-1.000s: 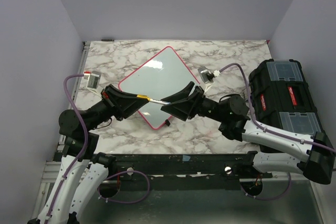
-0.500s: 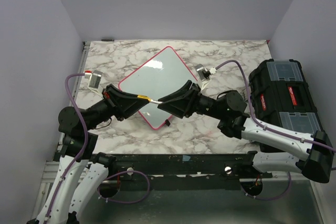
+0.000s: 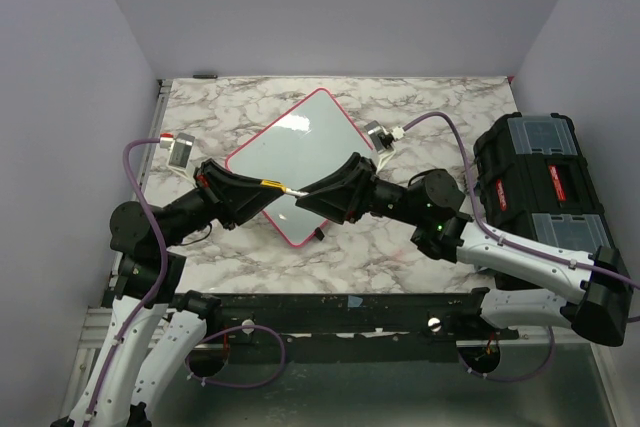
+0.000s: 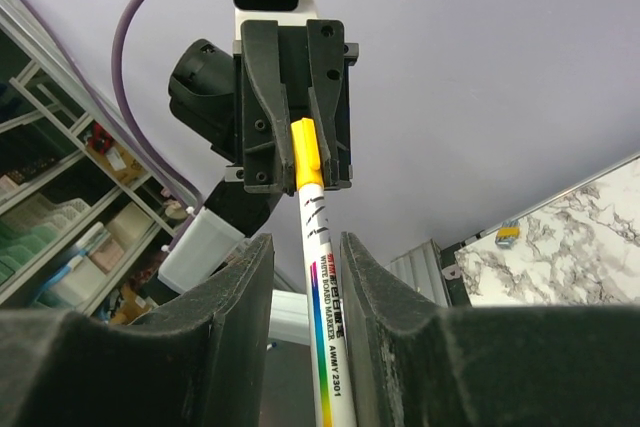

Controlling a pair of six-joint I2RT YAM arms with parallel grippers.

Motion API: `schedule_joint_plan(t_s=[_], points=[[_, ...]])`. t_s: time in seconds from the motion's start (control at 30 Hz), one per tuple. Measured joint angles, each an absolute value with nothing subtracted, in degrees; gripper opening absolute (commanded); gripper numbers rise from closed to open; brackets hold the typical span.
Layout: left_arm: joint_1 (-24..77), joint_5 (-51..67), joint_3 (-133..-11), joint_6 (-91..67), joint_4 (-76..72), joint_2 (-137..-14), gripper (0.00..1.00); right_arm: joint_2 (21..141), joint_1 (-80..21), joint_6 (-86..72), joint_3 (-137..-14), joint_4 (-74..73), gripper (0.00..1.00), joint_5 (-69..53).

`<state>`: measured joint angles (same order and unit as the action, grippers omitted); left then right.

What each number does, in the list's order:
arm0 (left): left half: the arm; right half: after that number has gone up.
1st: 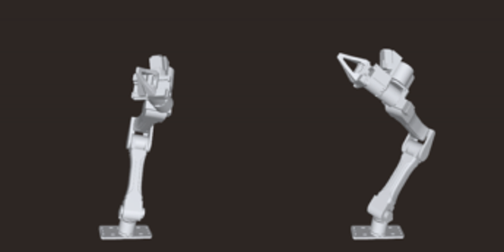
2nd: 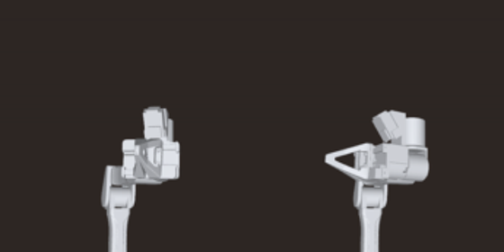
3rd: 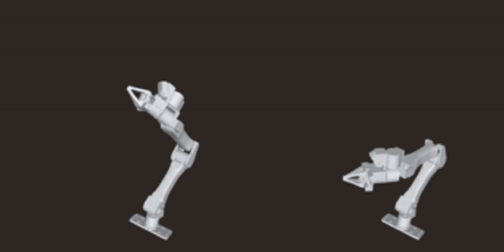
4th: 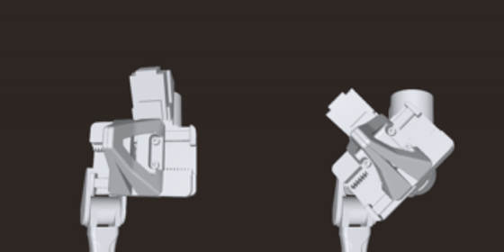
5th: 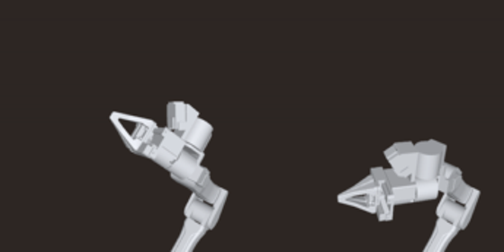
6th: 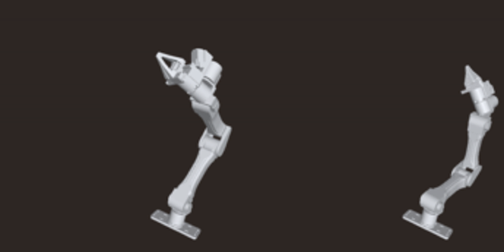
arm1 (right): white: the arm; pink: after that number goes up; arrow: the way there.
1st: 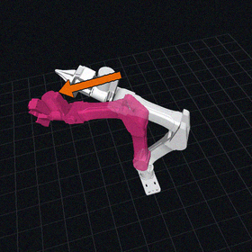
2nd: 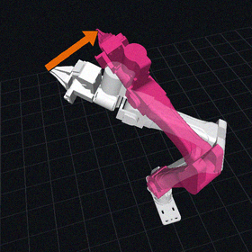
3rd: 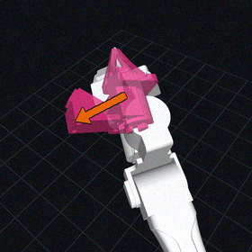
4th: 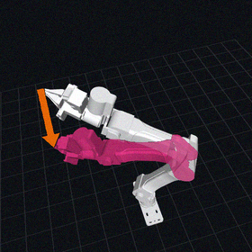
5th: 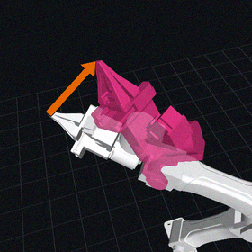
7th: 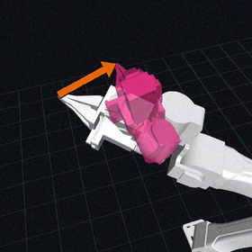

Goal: Write a sentence on the whiteboard
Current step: Open the whiteboard marker at the center of the board.

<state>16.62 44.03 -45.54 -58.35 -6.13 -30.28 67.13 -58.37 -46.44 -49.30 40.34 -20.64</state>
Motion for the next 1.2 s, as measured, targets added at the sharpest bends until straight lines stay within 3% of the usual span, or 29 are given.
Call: schedule_joint_plan(t_s=[0.33, 0.67, 0.9, 1.2], points=[[16.62, 43.81, -45.54, -58.33, -6.13, -30.20, 0.00, 67.18, -58.37, -45.89, -49.52, 40.03, 0.36, -20.69], [16.62, 41.89, -45.54, -58.33, -6.17, -28.62, 0.00, 67.18, -58.37, -45.39, -49.58, 39.90, 0.49, -20.67], [16.62, 41.54, -45.39, -58.78, -6.72, -28.23, 0.00, 67.11, -58.37, -45.36, -49.67, 39.66, 0.48, -20.67], [16.62, 41.19, -43.31, -60.03, -8.32, -28.25, 0.00, 67.02, -58.37, -44.97, -50.57, 39.20, 0.37, -20.67]])
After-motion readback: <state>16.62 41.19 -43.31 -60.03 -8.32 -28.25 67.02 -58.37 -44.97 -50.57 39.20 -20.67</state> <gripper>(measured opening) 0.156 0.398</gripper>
